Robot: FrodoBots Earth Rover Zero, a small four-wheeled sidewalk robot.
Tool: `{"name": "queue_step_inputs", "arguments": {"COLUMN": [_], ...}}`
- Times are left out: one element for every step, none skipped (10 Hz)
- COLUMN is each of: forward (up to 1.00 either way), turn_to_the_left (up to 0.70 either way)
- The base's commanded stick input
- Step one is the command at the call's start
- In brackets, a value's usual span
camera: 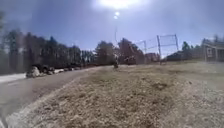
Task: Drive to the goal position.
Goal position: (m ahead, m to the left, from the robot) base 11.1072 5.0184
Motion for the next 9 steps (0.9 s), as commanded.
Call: {"name": "queue_step_inputs", "arguments": {"forward": [0.70, 0.70, 0.70, 0.70, 0.70, 0.70, 0.70, 0.70, 0.70], "turn_to_the_left": [0.03, 0.03, 0.03, 0.03, 0.03, 0.03, 0.03, 0.03, 0.03]}}
